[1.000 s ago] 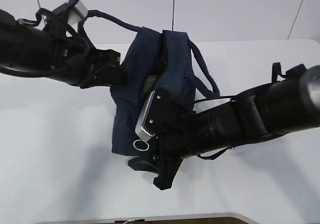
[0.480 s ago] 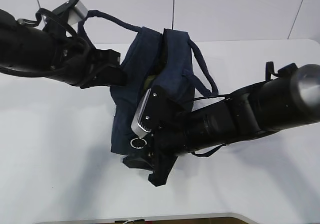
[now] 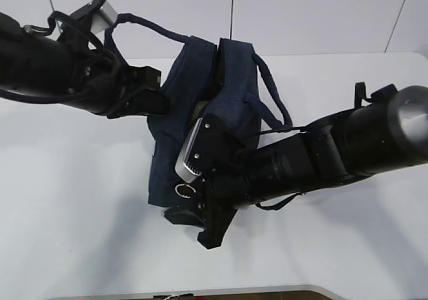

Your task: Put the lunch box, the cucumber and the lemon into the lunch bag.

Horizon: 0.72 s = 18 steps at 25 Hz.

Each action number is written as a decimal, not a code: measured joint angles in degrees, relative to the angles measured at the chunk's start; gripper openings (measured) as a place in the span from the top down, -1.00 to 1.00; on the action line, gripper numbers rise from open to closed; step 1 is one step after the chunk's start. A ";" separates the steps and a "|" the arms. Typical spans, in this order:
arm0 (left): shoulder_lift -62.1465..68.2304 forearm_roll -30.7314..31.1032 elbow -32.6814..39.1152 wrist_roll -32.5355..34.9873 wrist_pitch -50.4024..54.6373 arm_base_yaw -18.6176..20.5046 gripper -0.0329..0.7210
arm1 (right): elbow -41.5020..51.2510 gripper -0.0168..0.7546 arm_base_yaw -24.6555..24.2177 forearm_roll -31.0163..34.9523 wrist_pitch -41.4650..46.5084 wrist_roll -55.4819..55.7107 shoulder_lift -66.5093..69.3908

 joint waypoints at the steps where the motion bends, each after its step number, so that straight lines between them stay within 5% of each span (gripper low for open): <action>1: 0.00 0.00 0.00 0.00 0.00 0.00 0.93 | 0.00 -0.03 0.00 0.00 -0.24 0.04 0.00; 8: 0.00 0.00 0.00 0.00 0.00 0.00 0.93 | -0.24 0.52 0.00 0.00 -0.70 0.27 0.00; 18: 0.00 0.00 0.00 0.00 0.05 0.00 0.93 | -0.24 0.60 0.00 0.00 -2.88 0.27 0.00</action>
